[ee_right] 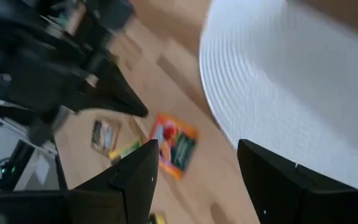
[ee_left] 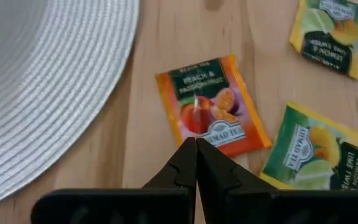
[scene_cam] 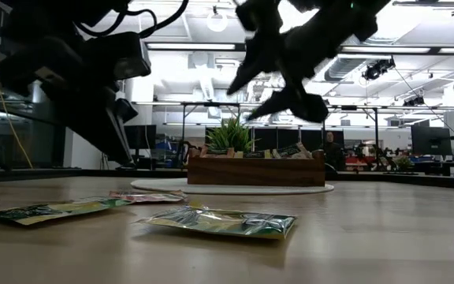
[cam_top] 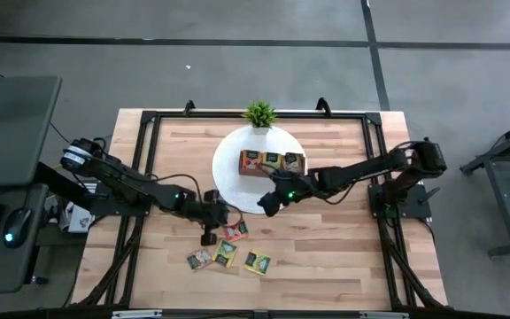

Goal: Pick & Place Tea
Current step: Put the orange tea bag into the left section of the wooden organizer

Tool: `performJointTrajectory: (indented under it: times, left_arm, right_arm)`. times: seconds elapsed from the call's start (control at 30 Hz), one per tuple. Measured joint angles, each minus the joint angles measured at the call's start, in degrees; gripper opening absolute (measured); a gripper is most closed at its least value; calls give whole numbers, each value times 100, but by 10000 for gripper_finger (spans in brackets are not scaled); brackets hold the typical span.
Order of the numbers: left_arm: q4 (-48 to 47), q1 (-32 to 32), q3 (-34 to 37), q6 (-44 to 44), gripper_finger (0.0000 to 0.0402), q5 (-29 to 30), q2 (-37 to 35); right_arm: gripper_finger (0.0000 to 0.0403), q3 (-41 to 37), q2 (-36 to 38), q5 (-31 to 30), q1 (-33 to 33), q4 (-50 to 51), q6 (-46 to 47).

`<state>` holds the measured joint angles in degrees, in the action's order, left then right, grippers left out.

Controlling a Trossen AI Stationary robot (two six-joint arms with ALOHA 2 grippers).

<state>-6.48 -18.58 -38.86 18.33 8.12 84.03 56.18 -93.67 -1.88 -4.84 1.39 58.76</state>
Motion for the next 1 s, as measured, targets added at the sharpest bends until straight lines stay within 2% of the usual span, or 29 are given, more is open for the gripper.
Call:
performJointTrajectory:
  times: [0.2,0.4,0.7,0.83,1.0]
  left_arm:
    - [87,-73,1,2,0,-124,65]
    - [43,-71,1,-172,0,-315,65]
    - [70,-67,3,-597,0,-473,156]
    - [29,-60,10,-625,0,-679,402]
    - [278,-58,0,-700,0,-745,691]
  right_arm:
    - [214,0,-526,530,-34,-226,582]
    - [198,0,-950,686,-168,-745,998]
    - [177,7,-1145,398,-376,-1017,1140]
    - [180,12,-1169,38,-468,-1190,1051]
    - [192,11,-1261,23,-474,-1367,1261]
